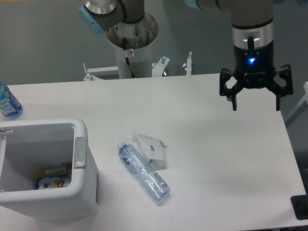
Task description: Open the trash can
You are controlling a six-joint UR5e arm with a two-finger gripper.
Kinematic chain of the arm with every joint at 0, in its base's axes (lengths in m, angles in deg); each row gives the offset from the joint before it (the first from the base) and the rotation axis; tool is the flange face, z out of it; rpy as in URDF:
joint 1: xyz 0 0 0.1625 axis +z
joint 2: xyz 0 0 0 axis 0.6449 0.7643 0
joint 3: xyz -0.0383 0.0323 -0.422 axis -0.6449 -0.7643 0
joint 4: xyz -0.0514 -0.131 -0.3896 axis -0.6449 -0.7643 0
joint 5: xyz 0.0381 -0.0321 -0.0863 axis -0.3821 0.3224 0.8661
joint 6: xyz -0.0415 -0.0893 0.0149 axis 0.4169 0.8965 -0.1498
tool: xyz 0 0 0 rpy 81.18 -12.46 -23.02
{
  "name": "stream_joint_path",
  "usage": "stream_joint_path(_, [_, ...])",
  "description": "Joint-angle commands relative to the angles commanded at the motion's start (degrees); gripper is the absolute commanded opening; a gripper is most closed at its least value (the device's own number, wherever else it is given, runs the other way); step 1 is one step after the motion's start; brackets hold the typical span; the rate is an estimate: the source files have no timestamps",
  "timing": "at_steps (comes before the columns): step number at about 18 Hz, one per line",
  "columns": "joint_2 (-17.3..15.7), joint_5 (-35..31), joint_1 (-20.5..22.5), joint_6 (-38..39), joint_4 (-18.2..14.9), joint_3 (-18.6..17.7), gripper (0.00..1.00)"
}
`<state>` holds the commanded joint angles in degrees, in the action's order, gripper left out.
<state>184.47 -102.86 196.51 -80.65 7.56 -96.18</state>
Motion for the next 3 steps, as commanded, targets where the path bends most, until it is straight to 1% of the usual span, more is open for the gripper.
stream_joint_path(1, [-0.1,-0.5,0.3,-1.8,0.2,-0.6,1.00])
stream_joint_path(3, [-0.1,-1.8,0.5,-4.7,0.2,-0.7,1.00])
